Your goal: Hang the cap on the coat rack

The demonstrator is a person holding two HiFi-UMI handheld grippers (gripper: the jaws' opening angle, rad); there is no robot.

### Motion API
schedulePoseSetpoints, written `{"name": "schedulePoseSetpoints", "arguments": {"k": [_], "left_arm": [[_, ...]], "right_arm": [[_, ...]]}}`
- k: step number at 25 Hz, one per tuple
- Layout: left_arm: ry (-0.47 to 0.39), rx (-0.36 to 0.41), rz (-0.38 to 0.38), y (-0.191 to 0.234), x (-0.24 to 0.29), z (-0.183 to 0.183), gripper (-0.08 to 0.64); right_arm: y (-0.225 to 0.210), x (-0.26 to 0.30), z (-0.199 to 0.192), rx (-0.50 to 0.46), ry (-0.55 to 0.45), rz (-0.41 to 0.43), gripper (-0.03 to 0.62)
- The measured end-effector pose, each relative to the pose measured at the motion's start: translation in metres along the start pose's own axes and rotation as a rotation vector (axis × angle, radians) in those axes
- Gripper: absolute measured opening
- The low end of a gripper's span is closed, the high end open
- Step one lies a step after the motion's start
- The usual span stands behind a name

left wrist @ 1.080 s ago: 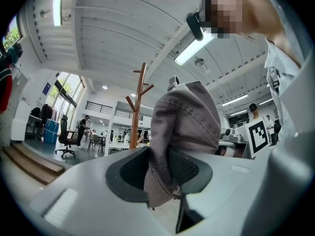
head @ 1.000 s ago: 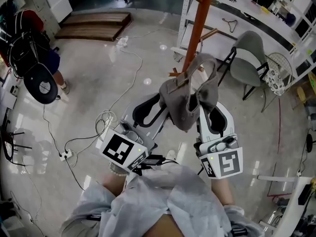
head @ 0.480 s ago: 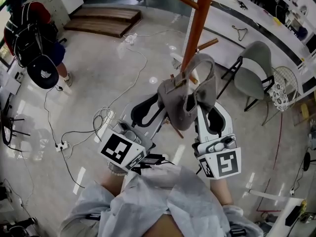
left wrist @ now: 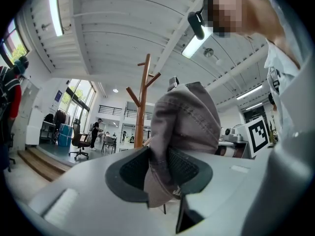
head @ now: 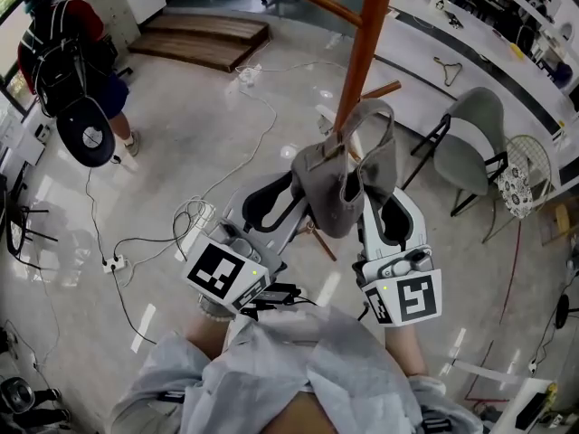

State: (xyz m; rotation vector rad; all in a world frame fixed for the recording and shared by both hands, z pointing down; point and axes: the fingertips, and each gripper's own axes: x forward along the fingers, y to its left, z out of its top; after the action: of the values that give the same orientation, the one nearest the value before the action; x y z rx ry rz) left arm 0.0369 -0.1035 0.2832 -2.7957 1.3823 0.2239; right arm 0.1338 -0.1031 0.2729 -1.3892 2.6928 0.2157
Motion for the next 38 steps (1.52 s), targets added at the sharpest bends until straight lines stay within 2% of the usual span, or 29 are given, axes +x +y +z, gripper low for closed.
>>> {"name": "schedulePoseSetpoints", "arguments": {"k": [23, 38], "left_arm": [[0.004, -0.010, -0.015, 0.038, 0.011, 0.005, 0.123], [-0.021, -0.034, -0.003, 0.070, 0.016, 0.015, 0.122]], "right_arm": [[0.001, 0.037, -0.002, -0.003, 0.009, -0.026, 0.086], [0.004, 0.071, 0.006, -0.035, 0.005, -0.005, 0.086]]}}
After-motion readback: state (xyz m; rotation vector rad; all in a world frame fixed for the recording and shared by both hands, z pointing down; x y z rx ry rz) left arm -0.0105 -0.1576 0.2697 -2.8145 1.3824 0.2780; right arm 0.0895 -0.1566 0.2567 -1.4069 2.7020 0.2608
